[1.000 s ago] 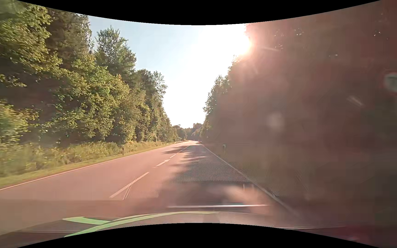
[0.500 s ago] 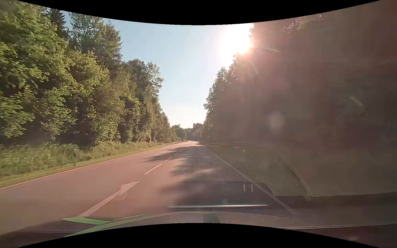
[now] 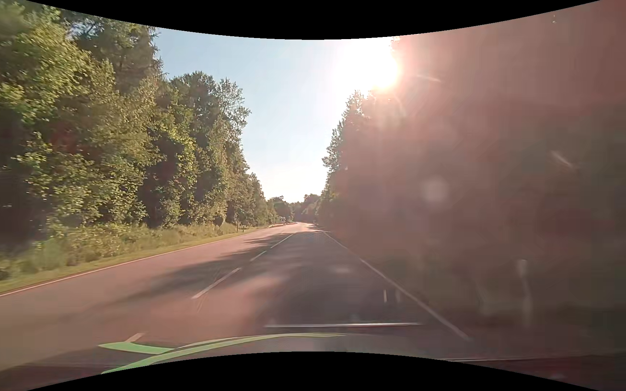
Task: Follow the waypoints while adhering to traffic rules and regulations
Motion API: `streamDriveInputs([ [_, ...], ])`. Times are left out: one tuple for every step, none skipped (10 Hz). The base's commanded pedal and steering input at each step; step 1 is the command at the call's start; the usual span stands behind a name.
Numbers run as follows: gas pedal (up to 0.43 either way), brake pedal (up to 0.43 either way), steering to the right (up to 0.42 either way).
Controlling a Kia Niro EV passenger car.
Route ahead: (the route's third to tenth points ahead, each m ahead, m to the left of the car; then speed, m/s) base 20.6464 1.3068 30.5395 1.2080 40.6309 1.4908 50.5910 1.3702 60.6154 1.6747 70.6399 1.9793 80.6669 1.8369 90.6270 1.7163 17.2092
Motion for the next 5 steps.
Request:
streamDriveInputs([
  [0.118,0.000,0.003],
  [0.118,0.000,0.004],
  [0.130,0.000,0.004],
  [0.130,0.000,0.003],
  [0.130,0.000,0.003],
])
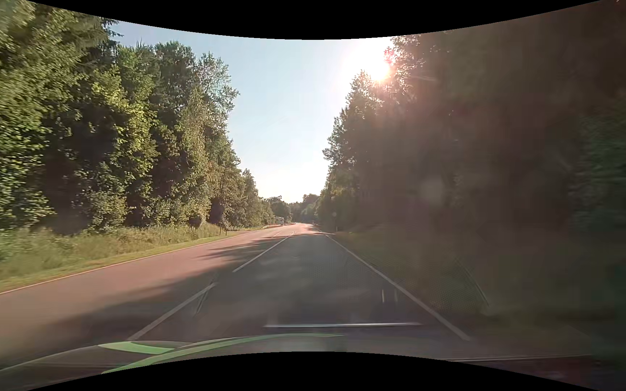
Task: Follow the waypoints while adhering to traffic rules and regulations
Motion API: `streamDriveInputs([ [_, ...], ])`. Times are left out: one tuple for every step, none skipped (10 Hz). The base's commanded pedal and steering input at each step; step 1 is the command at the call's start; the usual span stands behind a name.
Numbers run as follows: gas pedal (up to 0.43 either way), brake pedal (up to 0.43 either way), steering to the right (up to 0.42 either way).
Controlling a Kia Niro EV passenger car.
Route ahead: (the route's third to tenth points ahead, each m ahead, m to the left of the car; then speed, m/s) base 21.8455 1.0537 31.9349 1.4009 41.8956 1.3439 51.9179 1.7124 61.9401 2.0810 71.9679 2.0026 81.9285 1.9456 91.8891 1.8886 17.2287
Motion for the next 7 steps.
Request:
streamDriveInputs([
  [0.130,0.000,0.003],
  [0.130,0.000,0.003],
  [0.130,0.000,0.003],
  [0.130,0.000,0.002],
  [0.130,0.000,0.002],
  [0.130,0.000,0.001],
  [0.130,0.000,0.002],
])
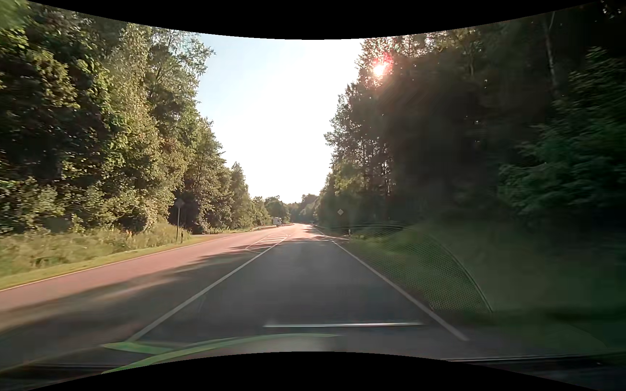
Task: Follow the waypoints while adhering to traffic rules and regulations
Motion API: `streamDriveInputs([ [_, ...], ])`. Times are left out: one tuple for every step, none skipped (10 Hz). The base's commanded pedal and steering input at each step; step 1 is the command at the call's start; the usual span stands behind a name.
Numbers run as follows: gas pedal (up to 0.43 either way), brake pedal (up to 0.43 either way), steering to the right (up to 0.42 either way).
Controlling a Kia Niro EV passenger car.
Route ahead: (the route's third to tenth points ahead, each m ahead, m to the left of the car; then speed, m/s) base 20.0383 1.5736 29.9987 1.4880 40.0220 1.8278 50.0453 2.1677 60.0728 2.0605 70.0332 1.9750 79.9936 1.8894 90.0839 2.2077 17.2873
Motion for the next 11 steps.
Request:
streamDriveInputs([
  [0.130,0.000,0.001],
  [0.130,0.000,0.000],
  [0.130,0.000,0.000],
  [0.130,0.000,0.000],
  [0.138,0.000,0.000],
  [0.138,0.000,0.000],
  [0.138,0.000,0.000],
  [0.138,0.000,0.000],
  [0.150,0.000,0.000],
  [0.150,0.000,0.000],
  [0.150,0.000,0.000],
])
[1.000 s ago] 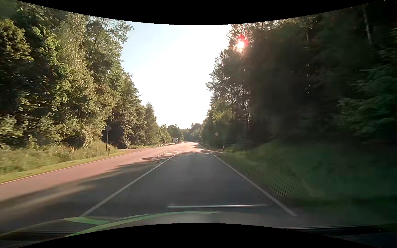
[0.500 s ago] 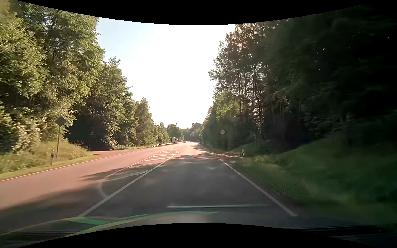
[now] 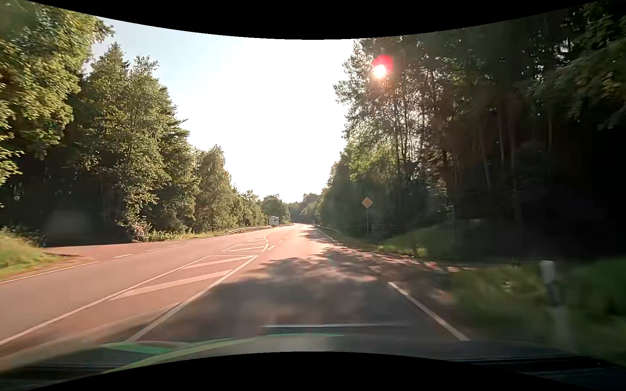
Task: Follow the waypoints while adhering to traffic rules and regulations
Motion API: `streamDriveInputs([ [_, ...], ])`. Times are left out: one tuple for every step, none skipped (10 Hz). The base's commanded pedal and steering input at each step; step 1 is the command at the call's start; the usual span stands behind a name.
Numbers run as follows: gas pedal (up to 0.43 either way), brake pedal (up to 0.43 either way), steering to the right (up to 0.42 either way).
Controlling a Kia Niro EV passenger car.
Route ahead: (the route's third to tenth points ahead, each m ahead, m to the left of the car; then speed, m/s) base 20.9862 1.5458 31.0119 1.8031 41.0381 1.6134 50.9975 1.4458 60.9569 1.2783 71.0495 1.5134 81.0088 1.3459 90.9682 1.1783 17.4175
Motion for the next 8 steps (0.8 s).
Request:
streamDriveInputs([
  [0.150,0.000,0.000],
  [0.150,0.000,-0.001],
  [0.150,0.000,0.000],
  [0.150,0.000,0.000],
  [0.157,0.000,0.000],
  [0.157,0.000,0.000],
  [0.157,0.000,0.000],
  [0.157,0.000,0.000],
])
